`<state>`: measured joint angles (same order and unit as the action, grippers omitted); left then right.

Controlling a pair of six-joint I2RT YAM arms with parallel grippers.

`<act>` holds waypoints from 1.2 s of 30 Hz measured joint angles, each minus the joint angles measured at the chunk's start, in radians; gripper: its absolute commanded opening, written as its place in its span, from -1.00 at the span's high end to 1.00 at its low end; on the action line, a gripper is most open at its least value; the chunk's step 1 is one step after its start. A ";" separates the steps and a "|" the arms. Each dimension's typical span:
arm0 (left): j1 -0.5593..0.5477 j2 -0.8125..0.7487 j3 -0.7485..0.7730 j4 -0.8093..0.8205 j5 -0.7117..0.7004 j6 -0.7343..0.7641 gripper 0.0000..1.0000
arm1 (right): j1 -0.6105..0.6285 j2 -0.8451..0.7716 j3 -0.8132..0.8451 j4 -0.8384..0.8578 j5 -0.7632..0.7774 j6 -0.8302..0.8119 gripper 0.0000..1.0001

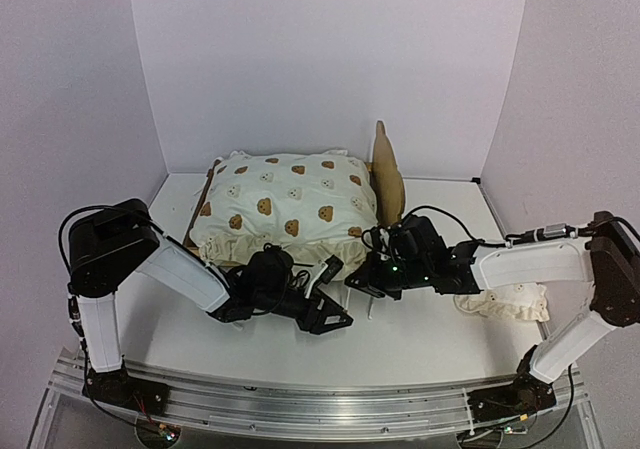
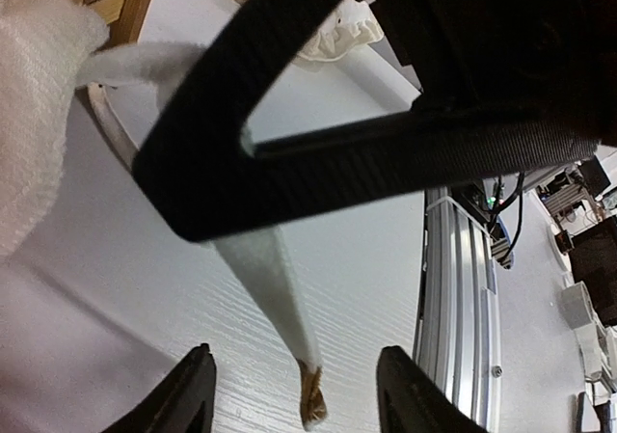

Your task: Set up the pet bed

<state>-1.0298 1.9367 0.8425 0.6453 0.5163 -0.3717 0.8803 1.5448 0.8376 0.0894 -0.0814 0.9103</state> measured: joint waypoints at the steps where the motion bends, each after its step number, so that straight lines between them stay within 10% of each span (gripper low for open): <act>1: 0.000 0.002 0.003 0.003 -0.005 0.003 0.19 | 0.000 0.000 0.000 0.001 -0.007 0.000 1.00; 5: 0.000 0.002 0.008 0.003 -0.020 -0.003 0.97 | 0.000 0.000 0.000 0.001 -0.024 -0.001 1.00; 12: 0.000 0.002 0.008 -0.034 -0.051 -0.015 1.00 | 0.000 -0.008 0.000 -0.072 0.029 0.003 0.27; 22: 0.011 -0.078 0.008 -0.183 -0.104 0.045 1.00 | 0.047 0.099 0.108 -0.470 0.260 -0.018 -0.11; 26: 0.013 -0.093 0.008 -0.201 -0.119 0.061 1.00 | 0.061 0.204 0.200 -0.483 0.275 -0.054 0.05; 31: 0.019 -0.103 0.006 -0.201 -0.126 0.061 1.00 | 0.064 0.271 0.224 -0.485 0.311 -0.090 0.96; 36: 0.034 -0.122 0.005 -0.200 -0.121 0.081 1.00 | 0.064 0.257 0.165 -0.463 0.293 -0.100 1.00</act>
<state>-0.9959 1.8144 0.8478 0.4456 0.3955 -0.2911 0.9443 1.8019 1.0026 -0.3738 0.2117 0.8101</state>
